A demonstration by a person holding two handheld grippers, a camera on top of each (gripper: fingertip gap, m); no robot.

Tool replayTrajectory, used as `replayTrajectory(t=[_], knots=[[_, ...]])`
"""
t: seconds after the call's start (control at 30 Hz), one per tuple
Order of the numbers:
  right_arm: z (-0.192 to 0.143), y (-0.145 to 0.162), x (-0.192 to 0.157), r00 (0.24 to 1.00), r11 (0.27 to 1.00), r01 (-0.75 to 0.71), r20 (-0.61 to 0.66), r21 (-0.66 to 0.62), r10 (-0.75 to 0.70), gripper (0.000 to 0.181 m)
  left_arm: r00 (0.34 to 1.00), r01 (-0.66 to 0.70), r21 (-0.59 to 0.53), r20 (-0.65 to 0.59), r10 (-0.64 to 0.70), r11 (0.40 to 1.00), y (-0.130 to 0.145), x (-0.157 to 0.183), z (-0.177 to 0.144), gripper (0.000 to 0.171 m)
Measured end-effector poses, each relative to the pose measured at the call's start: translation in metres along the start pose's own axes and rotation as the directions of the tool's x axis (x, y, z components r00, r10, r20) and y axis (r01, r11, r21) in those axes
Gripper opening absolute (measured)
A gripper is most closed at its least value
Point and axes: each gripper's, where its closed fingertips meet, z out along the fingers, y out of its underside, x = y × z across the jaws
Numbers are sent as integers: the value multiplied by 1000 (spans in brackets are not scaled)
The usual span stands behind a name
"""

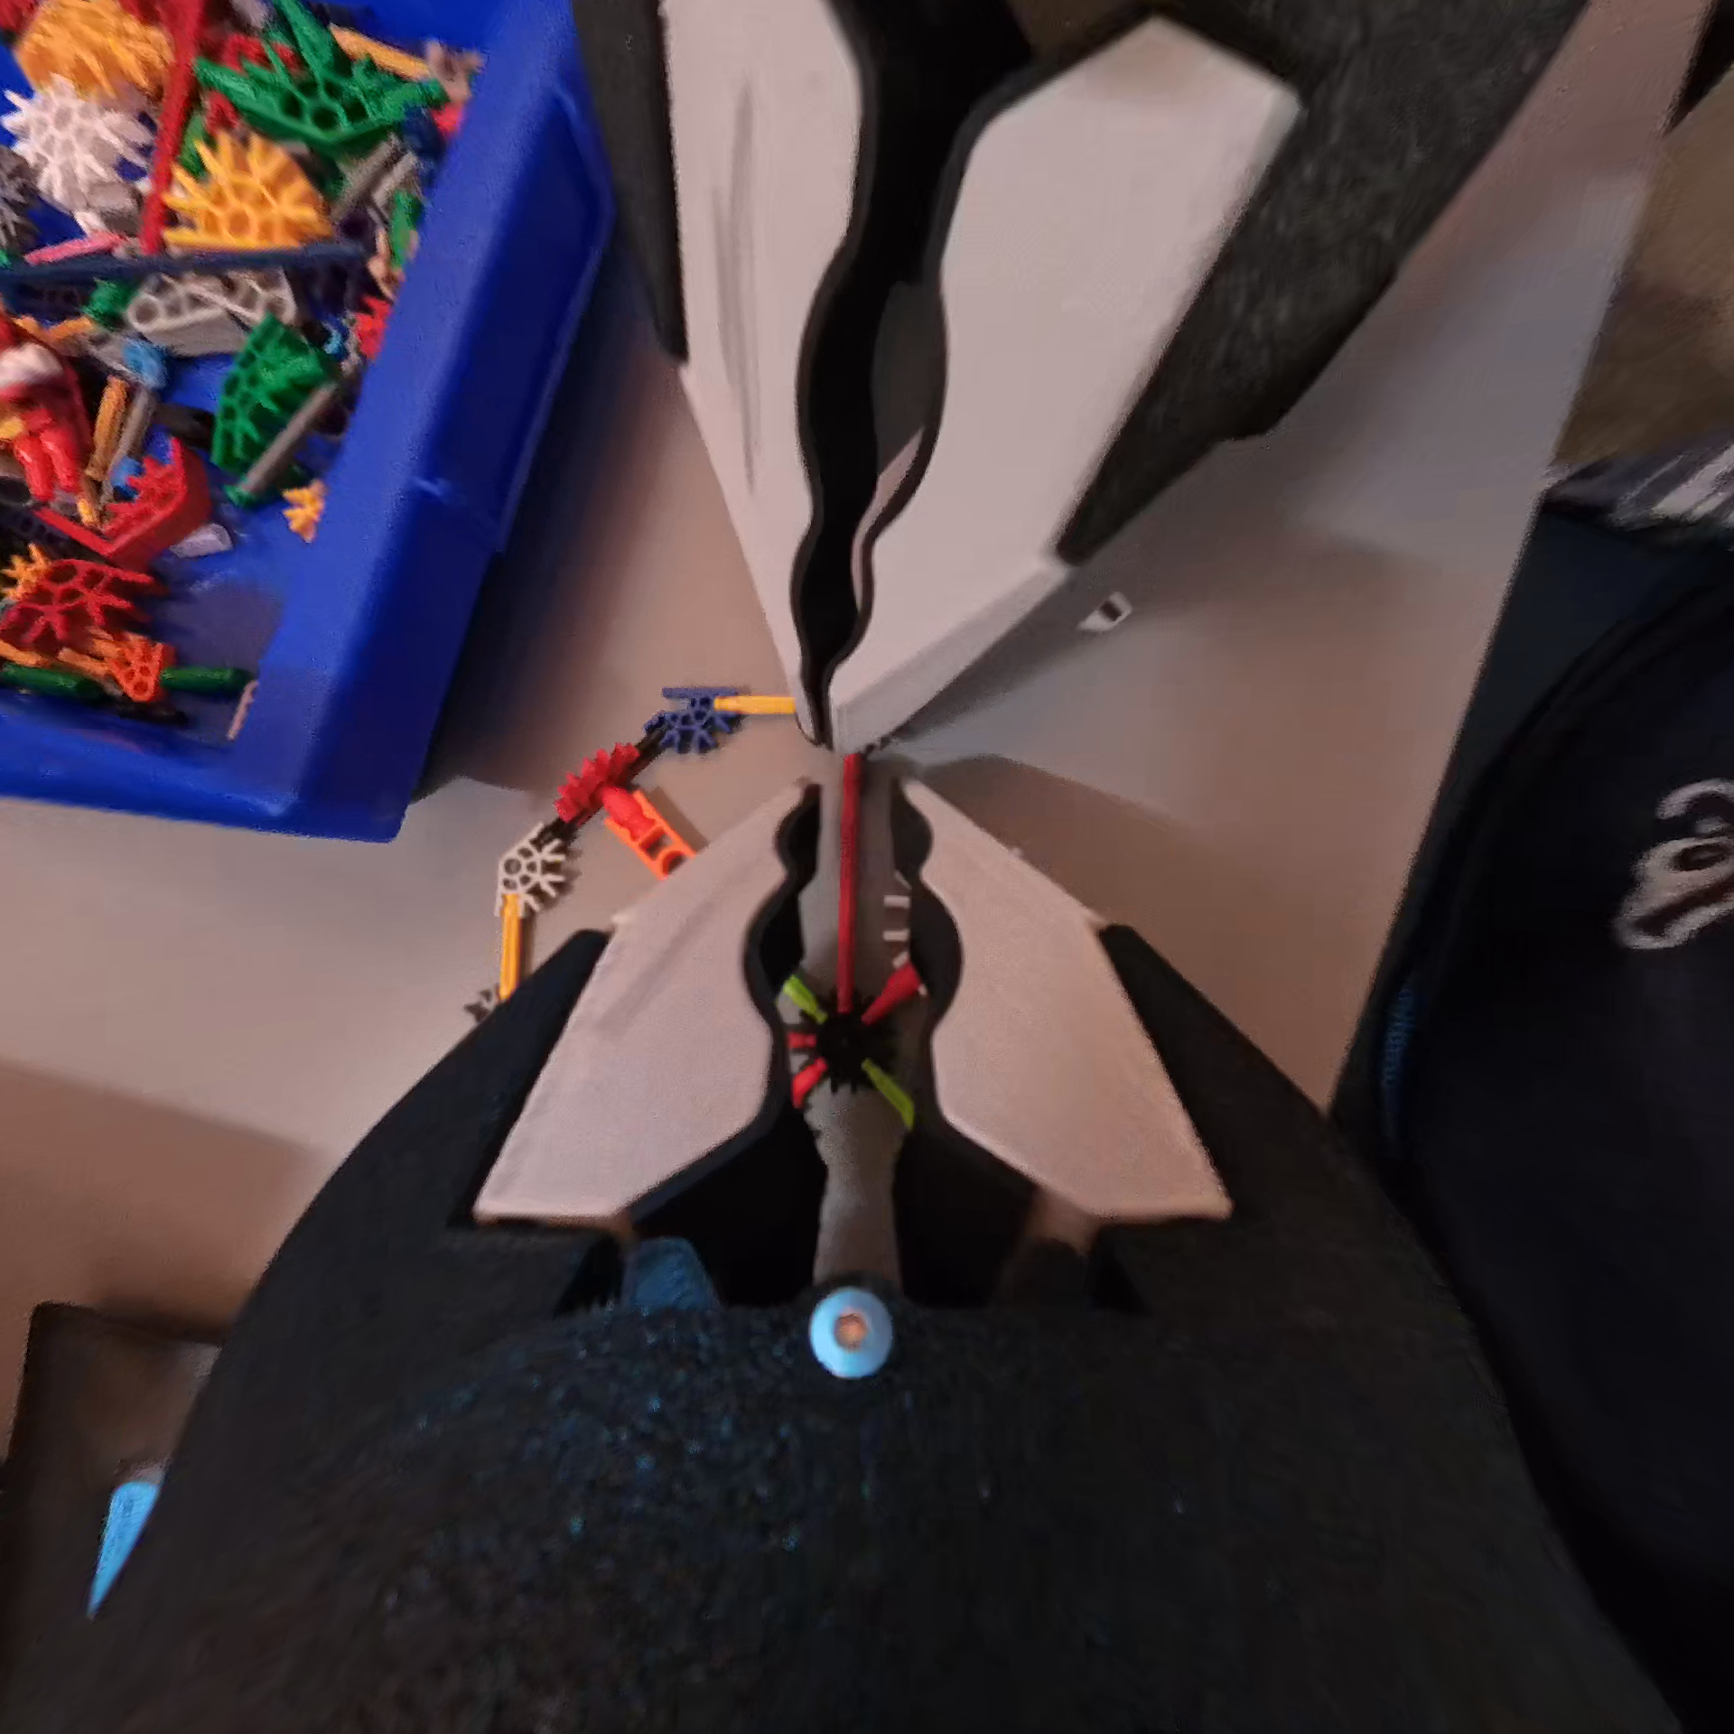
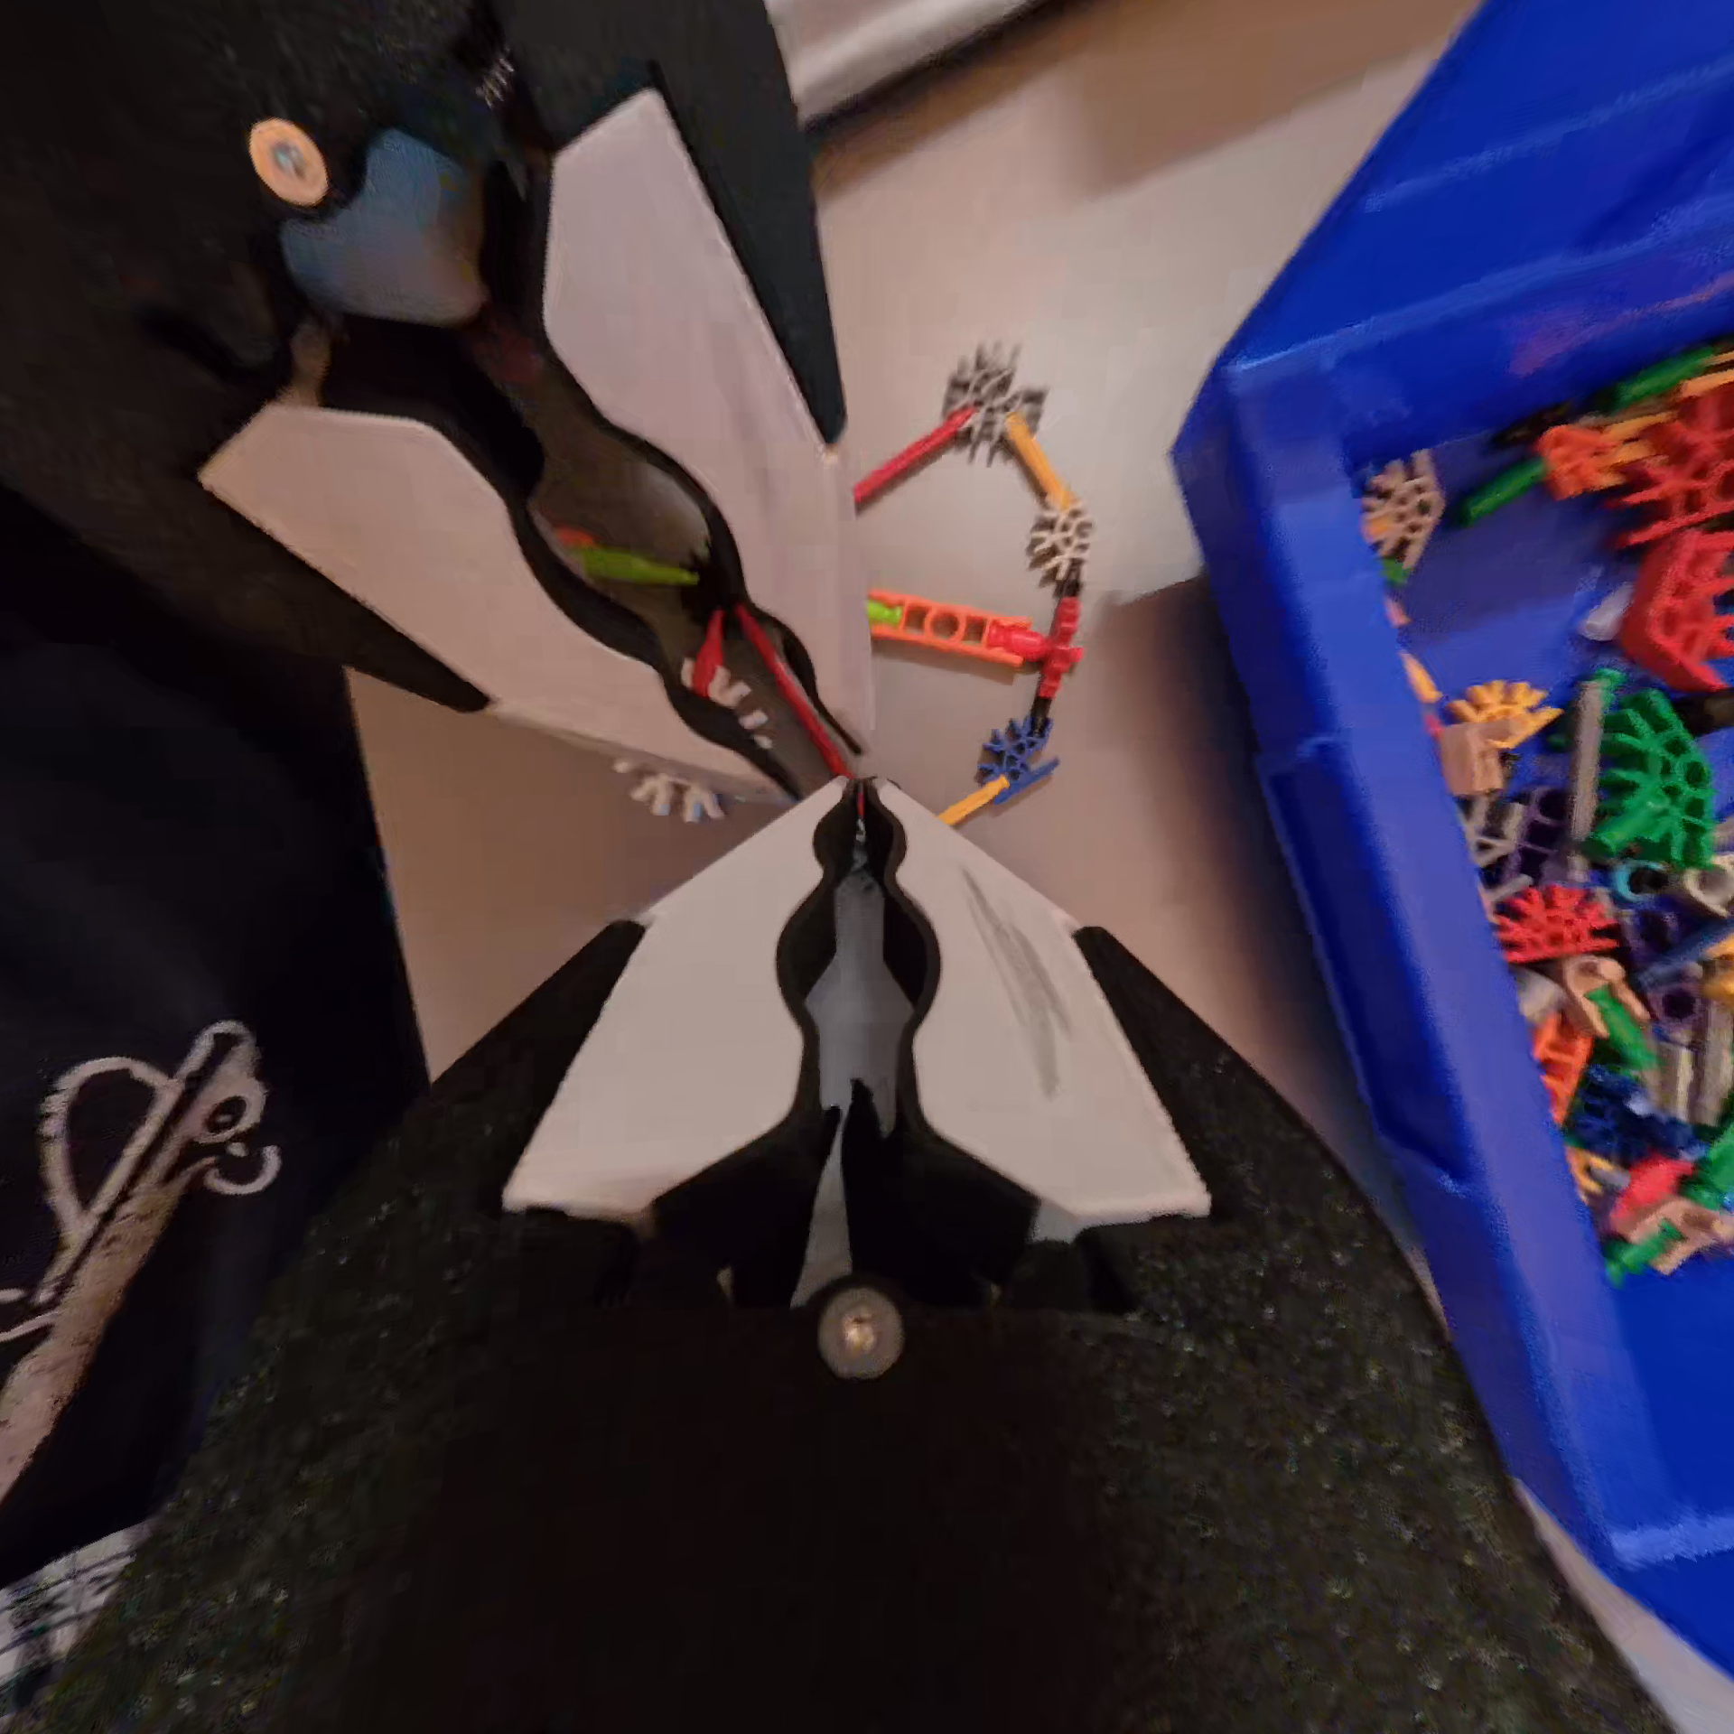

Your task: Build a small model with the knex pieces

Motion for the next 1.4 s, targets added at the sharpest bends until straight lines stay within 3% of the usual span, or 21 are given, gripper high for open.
replayTrajectory(t=[0.03, 0.13, 0.2, 0.37, 0.53, 0.6, 0.77, 0.93, 1.1, 1.4], knots=[[-8, -2, 2, 1000, 999, -14, -3, 29, 14, 4, 1000, 9, 18, -5, -9, 1000, -4, 0, -8, 17], [-29, 7, 11, 997, 999, -34, -67, 37, 36, 10, 997, -15, 9, 78, 14, 1000, -2, -14, -31, 17], [-35, 15, 10, 996, 999, -47, -79, 28, 49, 12, 997, 11, -15, 71, -10, 1000, 6, -14, -37, 19], [-27, 30, -1, 995, 998, -55, -88, 8, 55, 12, 995, 47, -166, 93, -32, 985, 40, -7, -21, 23], [-23, 35, -4, 992, 995, -88, -81, 52, 92, 12, 991, 106, -130, 92, -95, 986, 33, 3, -12, 21], [-25, 36, 0, 989, 991, -111, -87, 78, 117, 12, 990, 137, -88, 27, -135, 987, 24, 21, -8, 21], [-38, 38, 3, 984, 985, -123, -113, 121, 136, 13, 986, 150, -2, 69, -150, 989, 9, 22, -17, 34], [-41, 49, -14, 986, 986, -117, -104, 118, 129, 23, 992, 111, 7, 57, -112, 994, 14, 33, -37, 33], [-22, 59, -26, 988, 993, -95, -119, 72, 103, 51, 996, 78, -48, 35, -77, 996, 30, 58, -28, 35], [-9, 52, -18, 988, 994, -85, -126, 70, 93, 53, 994, 106, 5, 7, -106, 994, 27, 80, -10, 33]])
